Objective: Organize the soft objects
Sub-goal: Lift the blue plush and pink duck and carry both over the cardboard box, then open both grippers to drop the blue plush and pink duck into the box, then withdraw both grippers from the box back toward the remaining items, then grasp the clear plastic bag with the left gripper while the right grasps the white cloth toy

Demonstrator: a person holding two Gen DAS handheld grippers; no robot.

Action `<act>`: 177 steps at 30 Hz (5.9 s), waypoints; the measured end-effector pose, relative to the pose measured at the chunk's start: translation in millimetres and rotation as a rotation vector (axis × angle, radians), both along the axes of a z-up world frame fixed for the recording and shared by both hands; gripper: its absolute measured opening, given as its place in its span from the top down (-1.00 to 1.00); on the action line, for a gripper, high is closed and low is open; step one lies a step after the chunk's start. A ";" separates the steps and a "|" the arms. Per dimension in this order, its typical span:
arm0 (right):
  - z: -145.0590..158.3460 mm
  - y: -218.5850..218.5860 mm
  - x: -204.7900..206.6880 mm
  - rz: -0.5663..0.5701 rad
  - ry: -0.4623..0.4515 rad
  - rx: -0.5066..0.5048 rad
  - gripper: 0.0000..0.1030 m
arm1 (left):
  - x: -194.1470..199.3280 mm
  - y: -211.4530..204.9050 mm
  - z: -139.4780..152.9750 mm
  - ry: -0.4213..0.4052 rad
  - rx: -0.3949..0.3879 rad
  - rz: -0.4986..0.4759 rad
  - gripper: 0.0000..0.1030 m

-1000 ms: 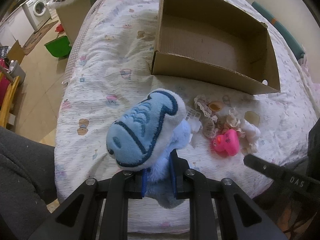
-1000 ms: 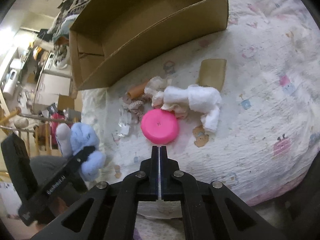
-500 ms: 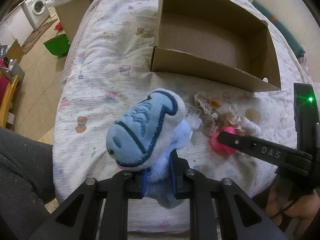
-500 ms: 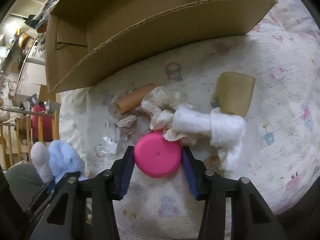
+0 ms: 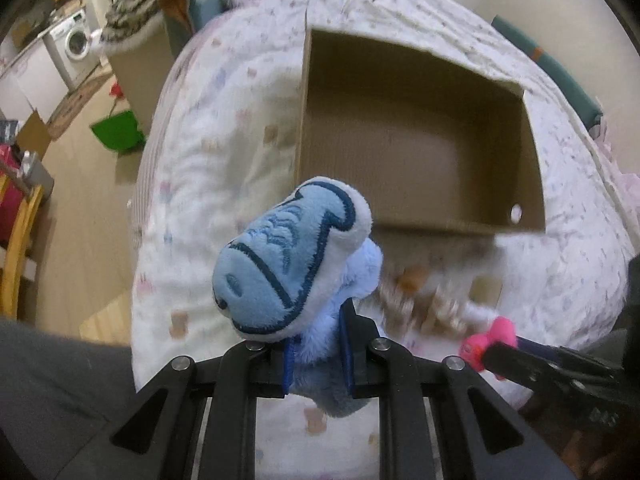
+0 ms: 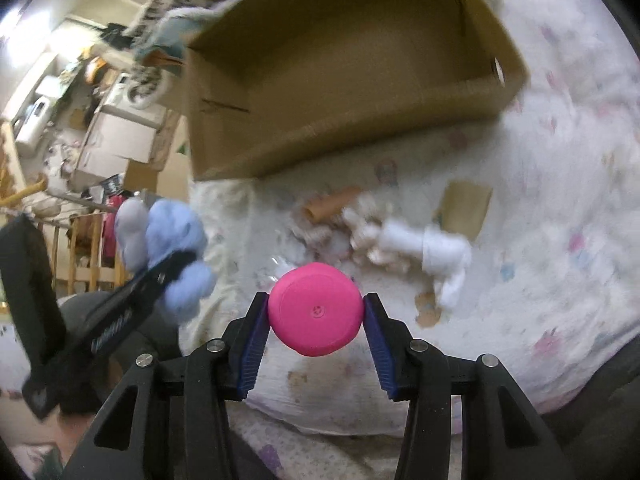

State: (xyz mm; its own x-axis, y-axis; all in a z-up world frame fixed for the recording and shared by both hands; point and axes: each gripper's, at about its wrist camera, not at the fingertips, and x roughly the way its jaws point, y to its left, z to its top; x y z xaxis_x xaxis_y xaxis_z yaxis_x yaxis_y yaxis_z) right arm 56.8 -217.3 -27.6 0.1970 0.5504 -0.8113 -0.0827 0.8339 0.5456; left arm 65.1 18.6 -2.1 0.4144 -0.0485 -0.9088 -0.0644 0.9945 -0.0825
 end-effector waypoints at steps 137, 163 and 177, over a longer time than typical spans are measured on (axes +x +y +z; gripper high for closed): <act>-9.6 -72.6 31.7 -0.229 -0.099 -0.165 -0.45 | 43.4 -40.6 -115.2 0.262 -0.054 -0.122 0.00; -80.1 -47.6 29.0 -0.157 0.237 -0.074 0.02 | 17.2 -6.5 -66.4 0.156 -0.015 -0.055 0.74; -38.5 -61.7 7.5 -0.192 0.091 0.072 0.35 | 10.2 -0.2 -59.3 0.106 -0.009 0.007 0.74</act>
State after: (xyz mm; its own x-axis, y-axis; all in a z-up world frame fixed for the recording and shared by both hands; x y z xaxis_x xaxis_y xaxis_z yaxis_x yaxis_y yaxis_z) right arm 64.3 -279.0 -66.2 0.2317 0.5668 -0.7906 0.1261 0.7884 0.6021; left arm 75.3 18.5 -61.3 0.3161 -0.0542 -0.9472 -0.0802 0.9933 -0.0836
